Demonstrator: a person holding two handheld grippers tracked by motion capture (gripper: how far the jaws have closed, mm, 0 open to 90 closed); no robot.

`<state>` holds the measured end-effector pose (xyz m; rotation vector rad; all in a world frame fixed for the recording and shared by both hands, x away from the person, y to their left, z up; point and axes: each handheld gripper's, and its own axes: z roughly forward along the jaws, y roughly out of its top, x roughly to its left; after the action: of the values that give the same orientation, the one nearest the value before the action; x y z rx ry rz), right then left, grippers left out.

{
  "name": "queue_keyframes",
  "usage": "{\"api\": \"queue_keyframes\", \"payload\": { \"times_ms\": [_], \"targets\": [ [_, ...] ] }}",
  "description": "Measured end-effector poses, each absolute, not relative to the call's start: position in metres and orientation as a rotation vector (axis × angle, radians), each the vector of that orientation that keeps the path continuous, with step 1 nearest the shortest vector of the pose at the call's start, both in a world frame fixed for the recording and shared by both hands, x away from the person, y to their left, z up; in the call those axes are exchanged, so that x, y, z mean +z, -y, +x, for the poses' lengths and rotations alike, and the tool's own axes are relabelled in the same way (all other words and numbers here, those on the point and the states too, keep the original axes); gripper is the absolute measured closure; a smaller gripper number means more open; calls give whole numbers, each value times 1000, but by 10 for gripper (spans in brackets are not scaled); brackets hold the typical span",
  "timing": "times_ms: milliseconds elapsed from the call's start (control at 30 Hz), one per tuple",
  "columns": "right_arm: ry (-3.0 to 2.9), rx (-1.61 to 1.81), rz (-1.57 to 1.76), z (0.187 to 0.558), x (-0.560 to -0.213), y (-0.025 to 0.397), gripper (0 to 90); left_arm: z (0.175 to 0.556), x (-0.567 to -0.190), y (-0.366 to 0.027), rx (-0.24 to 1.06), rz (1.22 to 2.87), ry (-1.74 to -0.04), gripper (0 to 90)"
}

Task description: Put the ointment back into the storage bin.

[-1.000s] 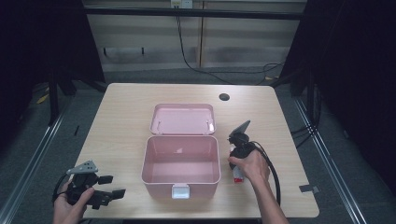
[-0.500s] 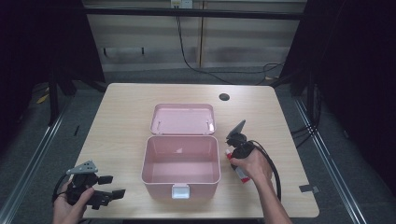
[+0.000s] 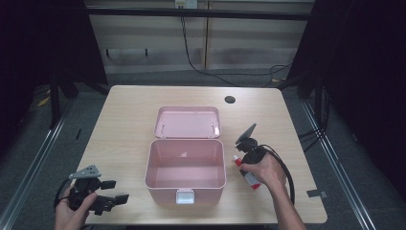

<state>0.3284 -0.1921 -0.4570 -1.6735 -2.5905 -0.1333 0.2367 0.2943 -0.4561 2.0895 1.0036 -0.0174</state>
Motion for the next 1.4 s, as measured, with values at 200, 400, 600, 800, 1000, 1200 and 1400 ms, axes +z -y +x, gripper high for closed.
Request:
{"api": "queue_keyframes", "payload": {
  "times_ms": [200, 400, 600, 800, 1000, 1200, 1400],
  "targets": [
    [2603, -132, -1631, 327, -451, 190, 715, 237, -456, -294, -15, 2091, -1004, 165],
    [2630, -154, -1605, 324, -440, 192, 714, 237, -456, -294, -16, 2087, -1001, 165],
    [2669, -149, -1535, 320, -440, 190, 714, 237, -456, -295, -11, 2087, -1006, 165],
    [2682, -152, -1517, 316, -436, 190, 714, 237, -456, -294, -12, 2091, -1006, 165],
    [2696, -142, -1473, 312, -428, 194, 714, 237, -456, -293, -17, 2094, -1005, 165],
    [2692, -141, -1444, 310, -425, 197, 714, 238, -457, -294, -20, 2093, -1006, 165],
    [2718, -148, -1375, 306, -418, 198, 713, 238, -457, -294, -16, 2090, -1009, 165]
  ]
}}
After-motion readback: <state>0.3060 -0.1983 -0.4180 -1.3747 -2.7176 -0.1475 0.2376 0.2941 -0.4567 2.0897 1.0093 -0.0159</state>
